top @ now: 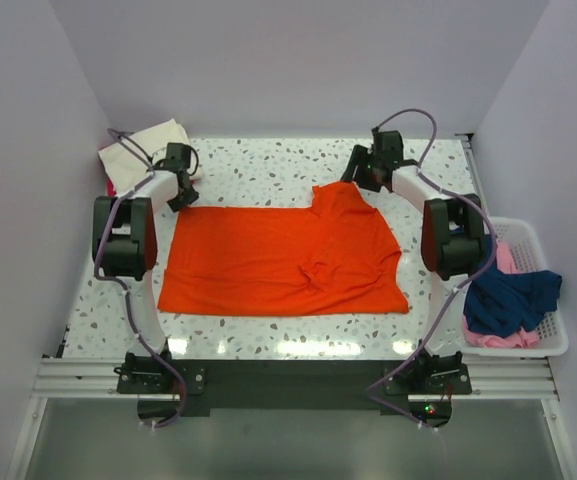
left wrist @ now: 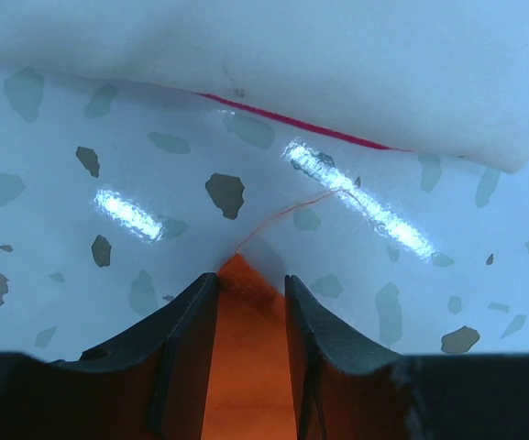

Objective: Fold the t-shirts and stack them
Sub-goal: Fold the tshirt

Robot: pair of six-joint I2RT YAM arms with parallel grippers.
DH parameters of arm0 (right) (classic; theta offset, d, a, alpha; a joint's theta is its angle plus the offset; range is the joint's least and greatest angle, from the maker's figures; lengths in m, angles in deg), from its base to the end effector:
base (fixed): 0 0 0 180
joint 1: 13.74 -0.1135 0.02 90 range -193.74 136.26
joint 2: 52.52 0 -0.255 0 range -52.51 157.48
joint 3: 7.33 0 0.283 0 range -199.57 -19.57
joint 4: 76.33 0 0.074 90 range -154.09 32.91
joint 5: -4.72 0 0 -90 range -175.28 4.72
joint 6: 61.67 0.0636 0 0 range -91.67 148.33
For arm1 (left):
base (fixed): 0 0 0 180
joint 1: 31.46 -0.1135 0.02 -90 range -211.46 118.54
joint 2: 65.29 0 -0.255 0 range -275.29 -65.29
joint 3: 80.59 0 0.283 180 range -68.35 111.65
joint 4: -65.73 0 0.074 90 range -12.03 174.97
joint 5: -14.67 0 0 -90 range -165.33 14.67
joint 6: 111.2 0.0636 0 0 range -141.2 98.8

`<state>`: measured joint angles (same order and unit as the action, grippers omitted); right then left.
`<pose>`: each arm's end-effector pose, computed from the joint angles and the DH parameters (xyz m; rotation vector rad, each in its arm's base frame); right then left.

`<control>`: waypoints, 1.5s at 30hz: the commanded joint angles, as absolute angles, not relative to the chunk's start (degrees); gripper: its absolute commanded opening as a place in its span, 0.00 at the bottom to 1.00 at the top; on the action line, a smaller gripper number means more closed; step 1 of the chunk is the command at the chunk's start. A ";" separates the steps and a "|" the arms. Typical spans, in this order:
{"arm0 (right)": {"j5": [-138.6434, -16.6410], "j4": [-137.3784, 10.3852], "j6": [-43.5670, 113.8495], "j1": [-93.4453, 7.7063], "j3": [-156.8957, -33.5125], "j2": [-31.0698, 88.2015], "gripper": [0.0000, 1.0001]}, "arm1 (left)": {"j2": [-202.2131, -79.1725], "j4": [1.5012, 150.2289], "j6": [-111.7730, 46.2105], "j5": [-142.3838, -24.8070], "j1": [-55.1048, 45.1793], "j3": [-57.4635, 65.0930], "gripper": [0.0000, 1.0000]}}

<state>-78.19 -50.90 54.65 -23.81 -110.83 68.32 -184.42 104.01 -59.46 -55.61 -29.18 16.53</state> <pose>0.5121 0.0989 0.1550 0.2697 2.3405 0.4601 0.4733 0.0026 0.1139 -0.8941 2.3750 0.1804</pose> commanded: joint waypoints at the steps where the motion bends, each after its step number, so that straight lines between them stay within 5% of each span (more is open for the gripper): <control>1: -78.34 -52.05 53.03 -23.85 -114.84 69.83 0.62 | -185.52 104.07 -58.73 -56.09 -29.62 19.80 0.39; 18: -85.10 -47.05 50.82 -24.38 -123.36 80.10 0.62 | -186.40 102.67 -58.29 -57.75 -30.41 17.87 0.04; 28: -101.97 -36.59 51.35 -30.79 -130.13 85.29 0.54 | -186.66 102.23 -58.29 -58.63 -30.50 17.78 0.00; 35: -104.09 -33.07 52.94 -31.58 -132.33 87.67 0.32 | -186.75 101.70 -58.38 -59.60 -30.58 17.69 0.00; 40: -104.18 -32.98 53.20 -31.41 -133.30 86.71 0.07 | -186.14 101.26 -58.38 -59.95 -30.67 17.51 0.00; 45: -104.80 -33.77 52.15 -30.71 -134.53 83.46 0.02 | -184.91 99.86 -58.56 -60.65 -31.20 16.73 0.00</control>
